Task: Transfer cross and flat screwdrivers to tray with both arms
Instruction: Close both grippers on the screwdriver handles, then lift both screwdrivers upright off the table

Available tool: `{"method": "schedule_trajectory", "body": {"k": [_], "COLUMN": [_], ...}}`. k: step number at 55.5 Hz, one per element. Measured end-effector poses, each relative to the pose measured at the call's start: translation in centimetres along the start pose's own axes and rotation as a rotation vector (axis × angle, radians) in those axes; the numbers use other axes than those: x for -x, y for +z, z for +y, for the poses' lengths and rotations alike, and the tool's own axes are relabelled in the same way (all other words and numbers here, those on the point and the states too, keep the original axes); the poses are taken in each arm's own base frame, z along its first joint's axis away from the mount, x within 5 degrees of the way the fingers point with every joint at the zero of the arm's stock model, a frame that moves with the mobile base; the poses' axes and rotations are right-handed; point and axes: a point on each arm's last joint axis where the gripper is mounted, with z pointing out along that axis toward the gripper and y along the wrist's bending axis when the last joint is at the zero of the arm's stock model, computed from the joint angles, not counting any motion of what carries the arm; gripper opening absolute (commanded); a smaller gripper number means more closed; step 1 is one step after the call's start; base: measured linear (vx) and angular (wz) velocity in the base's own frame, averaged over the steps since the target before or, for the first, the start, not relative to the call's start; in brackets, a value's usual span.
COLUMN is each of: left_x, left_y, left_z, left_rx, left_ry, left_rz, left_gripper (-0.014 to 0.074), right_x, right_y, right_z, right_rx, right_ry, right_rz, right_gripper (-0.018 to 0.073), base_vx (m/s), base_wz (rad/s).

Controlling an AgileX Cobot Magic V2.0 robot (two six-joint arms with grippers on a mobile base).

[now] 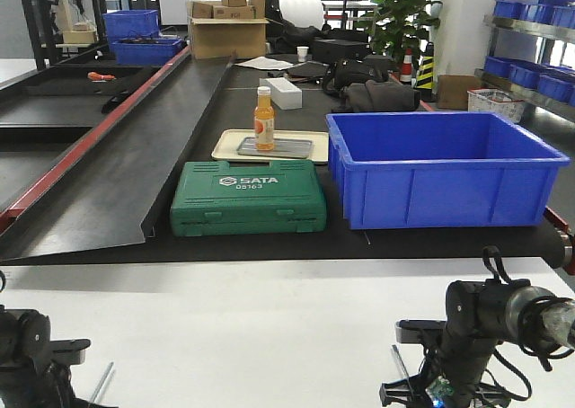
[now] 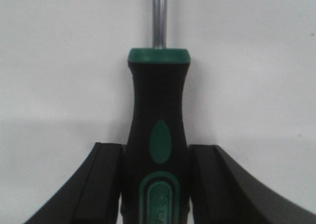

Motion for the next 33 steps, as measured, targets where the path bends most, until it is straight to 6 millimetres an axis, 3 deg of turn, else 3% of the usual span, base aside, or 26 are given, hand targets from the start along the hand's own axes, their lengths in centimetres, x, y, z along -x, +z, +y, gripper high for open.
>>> {"method": "schedule_trajectory", "body": {"k": [9, 16, 19, 26, 33], "left_x": [0.0, -0.2, -0.2, -1.1, -4.1], "left_y": [-0.4, -2.4, -4.7, -11.1, -16.5], "left_z": [0.0, -0.4, -1.0, -2.5, -3.8], "left_rx": [-0.004, -0.016, -0.031, -0.075, -0.135], "left_ry": [-0.002, 0.005, 0.019, 0.066, 0.118], "left_rz": [-0.013, -0.067, -0.143, -0.361, -0.574], "left_gripper": [-0.0006, -0.0003, -0.0003, -0.0003, 0.0000], "right_x": [0.0, -0.2, -0.3, -1.5, -5.4], "right_y": [-0.2, -1.4, -2.9, -8.9, -14.0], "right_z": [0.0, 0.2, 0.3, 0.7, 0.7], "right_rx": [0.003, 0.014, 0.019, 0.035, 0.049], "right_ry": [-0.010, -0.013, -0.025, -0.031, -0.034], "right_rz": [-0.005, -0.027, -0.065, -0.266, -0.493], "right_gripper": [-0.0008, -0.0008, -0.0008, -0.0008, -0.0008], "base_vx": [0.00, 0.00, 0.00, 0.00, 0.00], "base_wz": [0.00, 0.00, 0.00, 0.00, 0.00]}}
